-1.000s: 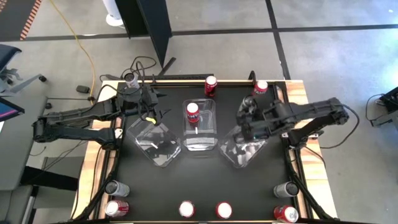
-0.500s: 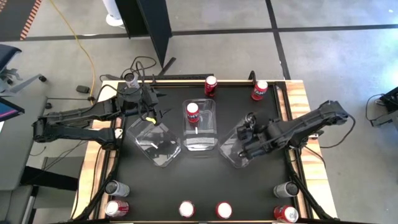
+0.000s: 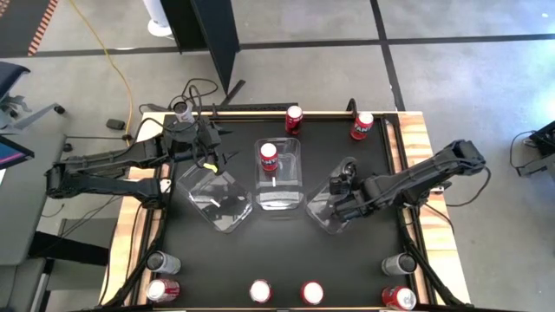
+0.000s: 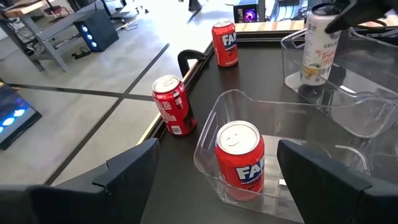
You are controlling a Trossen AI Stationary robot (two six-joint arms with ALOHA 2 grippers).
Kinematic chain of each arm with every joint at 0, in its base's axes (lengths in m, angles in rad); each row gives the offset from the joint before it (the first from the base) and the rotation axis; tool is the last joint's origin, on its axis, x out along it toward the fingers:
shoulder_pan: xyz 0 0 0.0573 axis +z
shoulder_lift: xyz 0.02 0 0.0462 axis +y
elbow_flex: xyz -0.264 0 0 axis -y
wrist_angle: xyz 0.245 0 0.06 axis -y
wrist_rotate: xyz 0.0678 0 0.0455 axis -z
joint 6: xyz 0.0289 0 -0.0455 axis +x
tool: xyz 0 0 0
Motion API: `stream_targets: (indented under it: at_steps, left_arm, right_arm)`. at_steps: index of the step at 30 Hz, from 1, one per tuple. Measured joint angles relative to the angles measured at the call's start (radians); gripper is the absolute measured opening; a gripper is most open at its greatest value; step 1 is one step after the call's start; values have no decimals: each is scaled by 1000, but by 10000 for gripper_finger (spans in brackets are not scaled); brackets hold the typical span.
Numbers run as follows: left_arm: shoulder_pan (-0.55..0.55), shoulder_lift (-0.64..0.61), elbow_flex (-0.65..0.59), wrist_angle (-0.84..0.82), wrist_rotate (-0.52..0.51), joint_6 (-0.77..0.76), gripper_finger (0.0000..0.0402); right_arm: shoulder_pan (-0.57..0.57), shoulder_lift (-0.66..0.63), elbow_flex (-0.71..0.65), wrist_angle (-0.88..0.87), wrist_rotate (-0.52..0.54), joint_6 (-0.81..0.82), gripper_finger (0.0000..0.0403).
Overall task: Sort soda cans
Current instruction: Put the top right white soda can into the right transparent bin
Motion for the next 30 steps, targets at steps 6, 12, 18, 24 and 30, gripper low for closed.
stream_targets:
  at_steps: [6, 12, 18, 24, 30]
  left_arm:
    - [0, 0, 0, 0, 0, 0, 320]
    - [0, 0, 0, -2, 0, 7, 320]
    - [0, 0, 0, -3, 0, 9, 320]
    - [0, 0, 0, -4, 0, 12, 320]
    - [0, 0, 0, -7, 0, 14, 320]
  right_arm:
    - [-50, 0, -24, 21, 8, -5, 281]
    - [-98, 0, -23, 27, 12, -29, 281]
    - [-131, 0, -23, 31, 12, -31, 281]
    - [-154, 0, -23, 53, 7, -56, 281]
    - [-166, 2, -23, 57, 7, -69, 281]
